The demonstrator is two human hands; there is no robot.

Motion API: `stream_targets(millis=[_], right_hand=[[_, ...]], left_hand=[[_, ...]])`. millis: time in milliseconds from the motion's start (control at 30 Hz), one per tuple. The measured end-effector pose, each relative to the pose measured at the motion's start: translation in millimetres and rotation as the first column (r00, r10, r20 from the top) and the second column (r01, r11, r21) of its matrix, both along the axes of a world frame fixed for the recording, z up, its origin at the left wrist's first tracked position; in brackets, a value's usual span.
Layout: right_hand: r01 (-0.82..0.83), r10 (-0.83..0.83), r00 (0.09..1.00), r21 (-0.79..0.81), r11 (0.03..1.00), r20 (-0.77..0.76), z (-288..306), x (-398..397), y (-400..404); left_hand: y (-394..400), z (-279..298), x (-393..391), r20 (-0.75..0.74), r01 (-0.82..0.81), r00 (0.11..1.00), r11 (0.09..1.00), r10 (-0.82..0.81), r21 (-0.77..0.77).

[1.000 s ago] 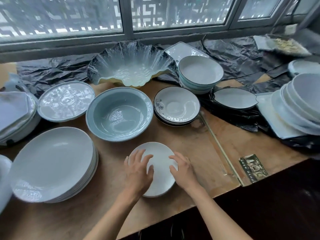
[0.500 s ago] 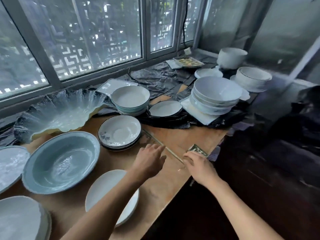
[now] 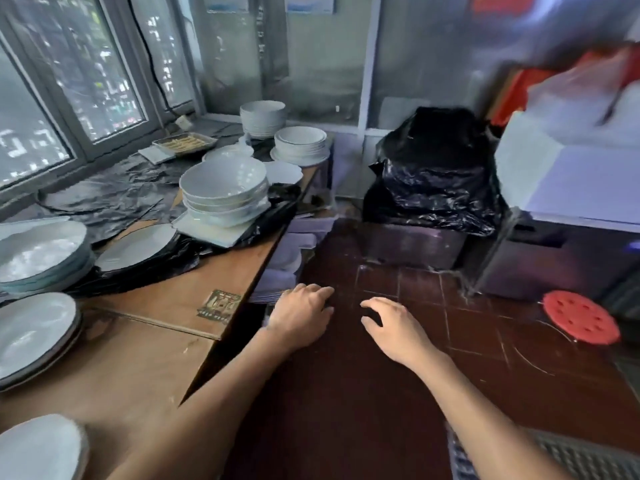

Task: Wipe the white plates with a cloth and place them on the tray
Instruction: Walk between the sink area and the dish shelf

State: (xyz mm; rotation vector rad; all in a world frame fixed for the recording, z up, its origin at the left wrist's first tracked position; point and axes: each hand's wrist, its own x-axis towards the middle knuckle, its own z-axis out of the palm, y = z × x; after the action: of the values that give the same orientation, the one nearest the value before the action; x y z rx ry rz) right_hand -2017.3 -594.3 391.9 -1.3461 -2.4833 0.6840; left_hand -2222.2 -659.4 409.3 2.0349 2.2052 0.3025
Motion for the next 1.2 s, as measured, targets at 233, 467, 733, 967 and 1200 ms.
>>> stream_targets(millis=[233,467,733,967,1200], right_hand=[[0.251,-0.250,0.968,-0.015,0.968,0.023,-2,166,25],[0.485,-0.480,0.874,-0.097,0.869,0.071,-17,292,37],[0.746,-0.741,0.662,-0.192,0.638,0.112,-28,406,54],[0.888,-0.885,0.440,-0.217,0.405,0.150,-39,496,28],[0.966,-0.973,0.188,-0.204,0.159,0.133,-56,600,-23]], left_hand=[[74,5,153,-0.033,0.232,0.972,0.973,-0.232,0.001],[145,-8,277,-0.027,0.468,0.882,0.881,-0.470,-0.063],[240,-27,417,-0.020,0.729,0.679,0.676,-0.734,-0.108],[266,-41,551,-0.003,0.905,0.395,0.390,-0.919,-0.169],[244,-59,702,0.017,0.974,0.126,0.121,-0.992,-0.194]])
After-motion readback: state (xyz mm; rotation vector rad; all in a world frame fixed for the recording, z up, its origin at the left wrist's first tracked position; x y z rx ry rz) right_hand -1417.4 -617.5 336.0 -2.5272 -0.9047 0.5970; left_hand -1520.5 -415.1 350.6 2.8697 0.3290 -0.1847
